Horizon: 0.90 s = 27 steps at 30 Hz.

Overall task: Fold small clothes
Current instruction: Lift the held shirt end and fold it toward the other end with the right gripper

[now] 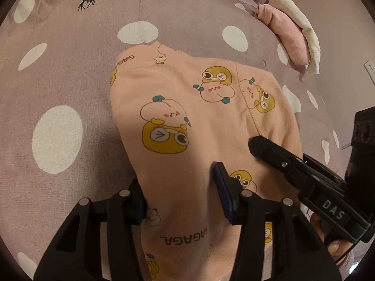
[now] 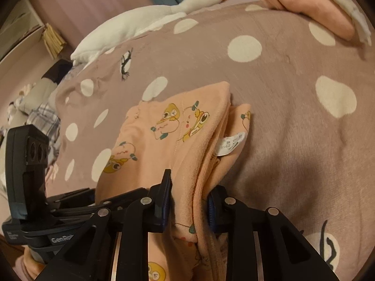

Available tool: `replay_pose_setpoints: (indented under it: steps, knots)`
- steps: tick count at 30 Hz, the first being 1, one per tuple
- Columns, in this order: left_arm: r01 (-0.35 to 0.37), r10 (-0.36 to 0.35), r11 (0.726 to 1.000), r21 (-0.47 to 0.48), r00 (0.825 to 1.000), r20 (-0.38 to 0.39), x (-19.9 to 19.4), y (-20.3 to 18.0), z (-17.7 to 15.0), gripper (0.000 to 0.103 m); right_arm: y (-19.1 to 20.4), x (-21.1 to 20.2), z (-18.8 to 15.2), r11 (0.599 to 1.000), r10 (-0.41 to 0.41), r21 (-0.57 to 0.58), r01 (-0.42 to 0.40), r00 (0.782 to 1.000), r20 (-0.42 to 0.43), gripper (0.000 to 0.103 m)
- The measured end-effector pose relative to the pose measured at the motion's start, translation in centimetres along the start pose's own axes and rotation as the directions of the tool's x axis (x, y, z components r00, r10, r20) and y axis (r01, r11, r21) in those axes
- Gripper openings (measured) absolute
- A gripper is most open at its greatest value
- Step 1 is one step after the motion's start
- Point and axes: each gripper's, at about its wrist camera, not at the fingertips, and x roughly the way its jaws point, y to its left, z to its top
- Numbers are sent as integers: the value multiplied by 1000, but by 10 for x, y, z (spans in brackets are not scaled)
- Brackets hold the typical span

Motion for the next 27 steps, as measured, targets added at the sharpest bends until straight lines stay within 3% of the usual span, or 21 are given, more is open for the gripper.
replay_pose_setpoints:
  steps: [9, 27]
  knots:
    - [-5, 5, 1000, 6, 1000, 24, -11, -1, -1, 33, 22, -9, 2, 998, 21, -65, -19, 999, 39, 26]
    - [15, -19, 999, 50, 998, 68, -47, -16, -28, 32, 45, -43, -16, 994, 56, -100, -49, 996, 70, 25]
